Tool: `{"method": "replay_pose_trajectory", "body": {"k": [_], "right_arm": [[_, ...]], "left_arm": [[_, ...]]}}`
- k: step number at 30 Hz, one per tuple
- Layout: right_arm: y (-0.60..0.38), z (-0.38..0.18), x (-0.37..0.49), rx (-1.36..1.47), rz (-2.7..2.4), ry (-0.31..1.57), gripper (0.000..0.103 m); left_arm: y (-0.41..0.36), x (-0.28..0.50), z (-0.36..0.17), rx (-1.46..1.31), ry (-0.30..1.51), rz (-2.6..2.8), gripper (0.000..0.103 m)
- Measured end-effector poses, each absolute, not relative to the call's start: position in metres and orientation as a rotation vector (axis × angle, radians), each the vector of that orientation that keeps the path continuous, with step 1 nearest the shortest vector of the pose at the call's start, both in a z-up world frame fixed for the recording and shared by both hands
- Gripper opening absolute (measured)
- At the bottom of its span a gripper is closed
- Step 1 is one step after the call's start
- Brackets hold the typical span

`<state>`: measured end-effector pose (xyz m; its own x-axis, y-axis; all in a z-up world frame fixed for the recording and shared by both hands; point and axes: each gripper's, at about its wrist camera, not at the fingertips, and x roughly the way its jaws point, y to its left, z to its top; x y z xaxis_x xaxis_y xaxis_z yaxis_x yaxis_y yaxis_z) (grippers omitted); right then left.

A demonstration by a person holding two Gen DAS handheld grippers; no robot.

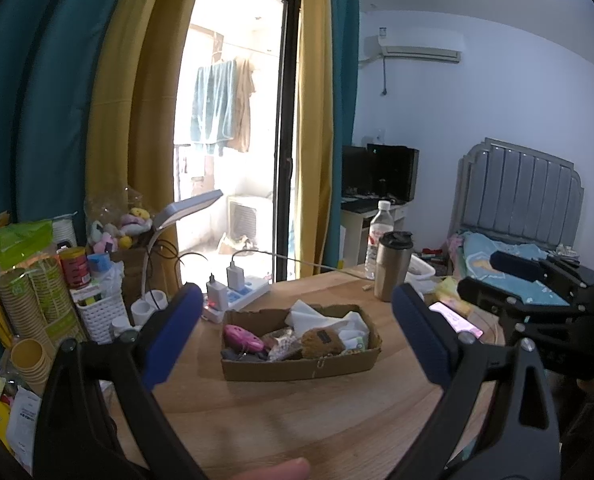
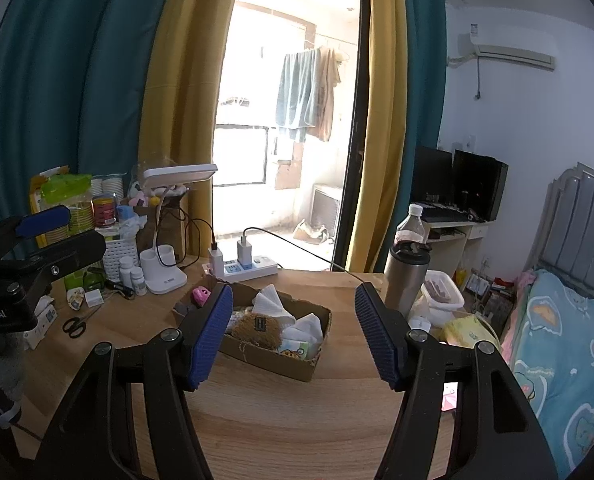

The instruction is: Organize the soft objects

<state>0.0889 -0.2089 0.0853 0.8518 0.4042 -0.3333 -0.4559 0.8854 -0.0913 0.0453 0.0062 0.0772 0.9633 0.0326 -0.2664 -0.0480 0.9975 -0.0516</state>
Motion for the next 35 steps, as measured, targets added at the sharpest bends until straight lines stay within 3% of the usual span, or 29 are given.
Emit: {"method": "replay_pose_trajectory", "body": {"k": [35], "right_arm": [[-0.211,0.065,0.111,-0.146,0.467,0.362,0.067]], "left_arm": [[0.001,0.066,0.059,-0.053,0.320,0.030,0.097]]}}
